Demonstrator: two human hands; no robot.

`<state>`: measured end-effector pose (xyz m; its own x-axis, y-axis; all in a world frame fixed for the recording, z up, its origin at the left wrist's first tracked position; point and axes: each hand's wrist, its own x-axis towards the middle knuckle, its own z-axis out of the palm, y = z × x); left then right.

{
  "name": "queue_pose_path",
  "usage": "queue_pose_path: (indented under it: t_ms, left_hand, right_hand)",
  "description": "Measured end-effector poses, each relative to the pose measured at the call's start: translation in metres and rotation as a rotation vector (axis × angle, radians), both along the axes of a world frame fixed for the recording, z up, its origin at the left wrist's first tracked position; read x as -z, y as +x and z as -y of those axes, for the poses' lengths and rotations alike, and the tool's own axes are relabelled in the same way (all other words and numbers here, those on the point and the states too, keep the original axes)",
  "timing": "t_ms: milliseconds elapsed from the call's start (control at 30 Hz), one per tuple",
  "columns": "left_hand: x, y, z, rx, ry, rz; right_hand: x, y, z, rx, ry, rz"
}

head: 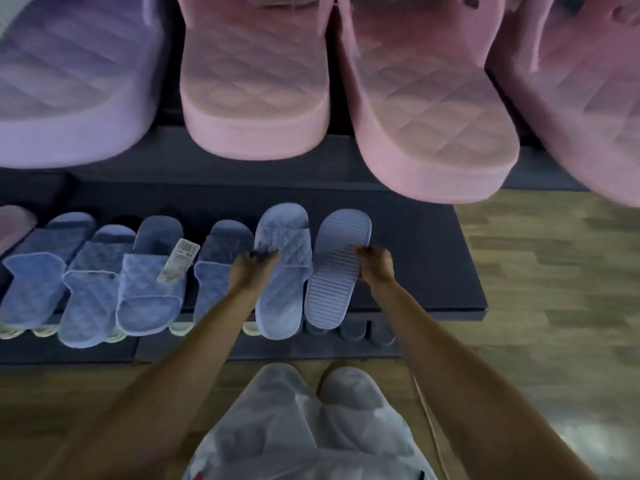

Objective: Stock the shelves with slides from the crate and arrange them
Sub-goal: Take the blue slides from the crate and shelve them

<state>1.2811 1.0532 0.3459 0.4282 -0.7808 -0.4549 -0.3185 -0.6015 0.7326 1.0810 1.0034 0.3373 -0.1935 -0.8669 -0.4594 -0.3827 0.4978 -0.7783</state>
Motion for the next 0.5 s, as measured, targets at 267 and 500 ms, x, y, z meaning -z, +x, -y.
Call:
queue_pose_path:
  t_ms: [267, 500]
  left_hand:
    - [0.009, 0.0, -0.014, 0.088, -0.022, 0.01]
    - [-0.031, 0.015, -0.034, 0.338, -0.104, 0.114]
  right_hand:
    - [0.006, 0.019, -0.002, -0.18, 0.025, 0.028]
    - [-0.02, 0.021, -0.038, -0.317, 0.054, -0.259]
